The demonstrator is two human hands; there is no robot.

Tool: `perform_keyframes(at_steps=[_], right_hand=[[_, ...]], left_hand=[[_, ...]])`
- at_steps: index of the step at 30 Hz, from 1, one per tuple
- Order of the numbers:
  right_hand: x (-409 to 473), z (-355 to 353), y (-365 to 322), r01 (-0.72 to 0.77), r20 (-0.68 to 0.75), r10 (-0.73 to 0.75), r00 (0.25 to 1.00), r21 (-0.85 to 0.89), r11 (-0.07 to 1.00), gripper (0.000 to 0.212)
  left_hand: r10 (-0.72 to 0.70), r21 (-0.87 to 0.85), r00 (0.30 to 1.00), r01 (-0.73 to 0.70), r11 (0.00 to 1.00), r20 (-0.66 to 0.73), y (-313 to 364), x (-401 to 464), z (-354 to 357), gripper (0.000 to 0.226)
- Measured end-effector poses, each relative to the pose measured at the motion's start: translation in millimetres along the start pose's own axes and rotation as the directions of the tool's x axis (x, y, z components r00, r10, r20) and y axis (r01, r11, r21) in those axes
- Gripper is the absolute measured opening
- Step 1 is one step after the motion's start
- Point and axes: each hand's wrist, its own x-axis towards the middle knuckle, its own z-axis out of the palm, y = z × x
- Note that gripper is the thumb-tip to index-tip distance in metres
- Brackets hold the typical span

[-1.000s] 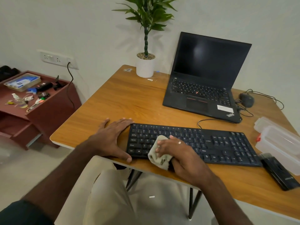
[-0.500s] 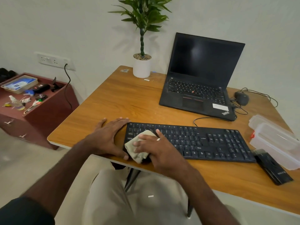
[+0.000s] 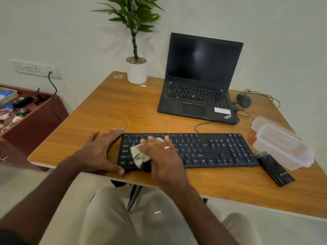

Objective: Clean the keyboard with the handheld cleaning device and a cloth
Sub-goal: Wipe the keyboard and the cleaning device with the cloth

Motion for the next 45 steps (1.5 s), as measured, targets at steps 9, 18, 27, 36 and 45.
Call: perform_keyframes(at_steps=[9, 18, 27, 36, 45], right_hand=[[-41, -38, 62, -0.048, 0.030, 0.055, 0.998, -0.217, 0.975, 0.050], [-14, -6, 12, -0.072, -0.162, 0.050, 0.986, -0.135, 0.988, 0.047], [-45, -25, 59, -0.001, 0.000, 0.001, 1.000, -0.230, 0.973, 0.045], [-65, -84, 99, -0.407, -0.308, 0.365, 0.878, -0.083, 0.910, 0.052], [-47, -23, 55, -0.142, -0.111, 0.117, 0.987, -0.254, 0.957, 0.051]], left_hand=[[0.018, -0.003, 1.000, -0.018, 1.000, -0.007, -3, 1, 1, 0.141], [0.009, -0.008, 1.000, -0.009, 1.000, -0.009, -3, 1, 3, 0.142], [-0.002, -0.060, 1.000, 0.003, 0.998, 0.029, -12, 4, -2, 0.141], [-0.124, 0.014, 0.988, 0.123, 0.992, 0.094, 25, 13, -5, 0.154], [0.077, 0.345, 0.997, -0.073, 0.936, 0.001, 134, 57, 20, 0.148]])
